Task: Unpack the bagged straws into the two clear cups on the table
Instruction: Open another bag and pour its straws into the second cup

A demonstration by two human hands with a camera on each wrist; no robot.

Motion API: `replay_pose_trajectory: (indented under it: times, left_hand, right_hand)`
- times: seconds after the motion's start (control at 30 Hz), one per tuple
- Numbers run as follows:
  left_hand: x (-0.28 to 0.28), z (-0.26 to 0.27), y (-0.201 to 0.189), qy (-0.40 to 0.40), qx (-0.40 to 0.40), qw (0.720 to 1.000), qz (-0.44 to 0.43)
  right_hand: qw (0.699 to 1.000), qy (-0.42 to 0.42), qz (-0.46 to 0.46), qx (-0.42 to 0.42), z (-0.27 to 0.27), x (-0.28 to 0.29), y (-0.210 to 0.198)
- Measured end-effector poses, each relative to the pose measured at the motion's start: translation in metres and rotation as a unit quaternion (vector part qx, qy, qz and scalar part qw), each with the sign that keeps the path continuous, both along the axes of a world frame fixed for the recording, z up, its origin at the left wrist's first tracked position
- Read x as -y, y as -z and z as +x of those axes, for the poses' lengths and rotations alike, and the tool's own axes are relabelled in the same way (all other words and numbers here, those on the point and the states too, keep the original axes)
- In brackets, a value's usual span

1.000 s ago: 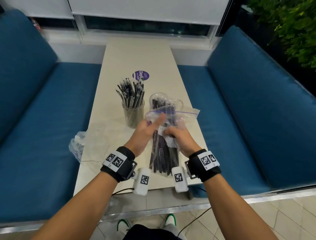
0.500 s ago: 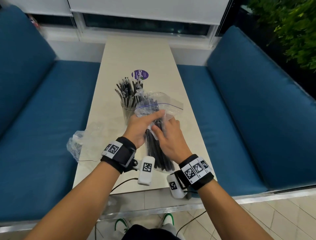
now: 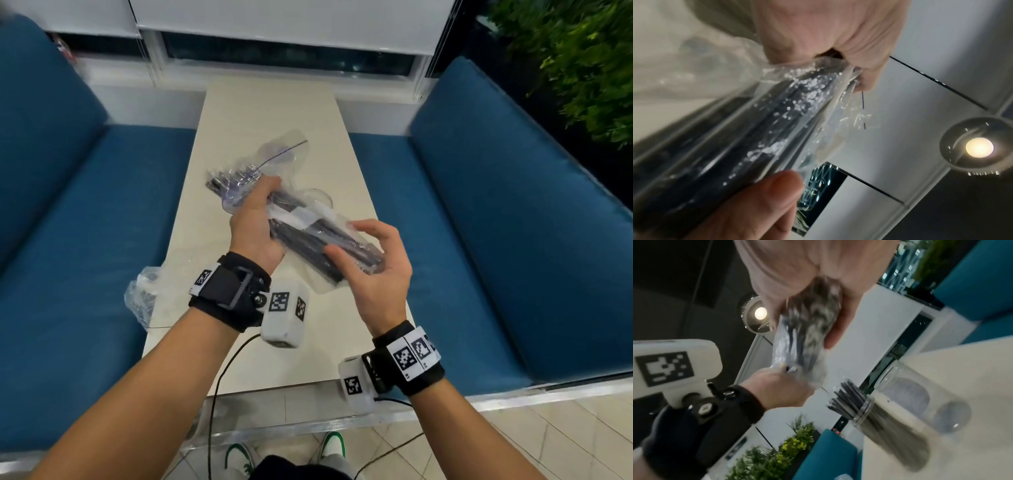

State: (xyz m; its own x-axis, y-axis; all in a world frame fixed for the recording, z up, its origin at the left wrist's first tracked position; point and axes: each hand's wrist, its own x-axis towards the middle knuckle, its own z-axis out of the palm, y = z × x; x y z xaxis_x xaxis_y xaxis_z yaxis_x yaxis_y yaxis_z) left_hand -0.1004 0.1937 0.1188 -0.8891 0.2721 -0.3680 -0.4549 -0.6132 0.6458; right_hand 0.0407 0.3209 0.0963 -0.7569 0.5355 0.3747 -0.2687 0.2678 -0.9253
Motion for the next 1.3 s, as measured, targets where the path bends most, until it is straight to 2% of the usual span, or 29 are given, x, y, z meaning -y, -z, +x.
replay_pose_trajectory:
  times: [0.1,0.17,0.27,0.37,0.57,0.67,0.73,0.87,0.93,1.0,1.07,1.13,1.2,1.23,1.3]
  left_hand:
    - [-0.014,0.011,-0.007,0.029,0.031,0.999,0.023]
    - [-0.024,0.017,-0.005,0.043,0.061,0.997,0.026]
    - [-0.038,0.024,0.0,0.043,0.087,0.995,0.031]
    - [-0.049,0.027,0.012,0.032,0.13,0.99,0.037]
    - [-0.063,0.028,0.032,0.069,0.21,0.973,0.069]
    - [-0.07,0.021,0.036,0.061,0.227,0.969,0.076]
    - [-0.074,0.014,0.034,0.09,0.231,0.966,0.067]
    - [-0.071,0.003,0.043,0.176,0.178,0.968,0.017]
    - [-0.063,-0.002,0.058,0.169,0.165,0.972,-0.002]
    - [-0.057,-0.008,0.074,0.127,0.159,0.977,-0.065]
    - [-0.057,-0.015,0.085,0.087,0.106,0.968,-0.208]
    - [-0.062,-0.024,0.099,0.085,-0.003,0.911,-0.403]
    - [-0.069,-0.035,0.11,0.089,-0.111,0.839,-0.525]
    - [-0.072,-0.04,0.113,0.081,-0.136,0.82,-0.55]
    - [-0.08,-0.047,0.117,0.059,-0.147,0.812,-0.562]
  right_hand:
    - [0.993,0.055,-0.038,-0.099,-0.002,0.005,-0.004]
    - [0.988,0.075,0.012,-0.132,-0.006,0.005,-0.002]
    - [0.976,0.121,0.132,-0.126,-0.016,-0.004,-0.003]
    - [0.963,0.15,0.186,-0.121,-0.024,-0.017,-0.01]
    - [0.952,0.125,0.251,-0.125,-0.045,-0.037,-0.009]
    - [0.946,0.127,0.271,-0.122,-0.054,-0.049,-0.013]
    - [0.943,0.13,0.283,-0.118,-0.064,-0.059,-0.022]
    - [0.935,0.146,0.296,-0.129,-0.096,-0.086,-0.049]
    - [0.931,0.148,0.304,-0.135,-0.116,-0.101,-0.062]
    - [0.929,0.14,0.316,-0.131,-0.137,-0.112,-0.072]
    - [0.931,0.121,0.32,-0.126,-0.158,-0.119,-0.077]
    - [0.933,0.101,0.325,-0.117,-0.176,-0.121,-0.075]
    - [0.932,0.071,0.341,-0.102,-0.191,-0.12,-0.067]
    - [0.93,0.053,0.353,-0.094,-0.195,-0.118,-0.061]
    - [0.922,0.02,0.376,-0.087,-0.199,-0.116,-0.049]
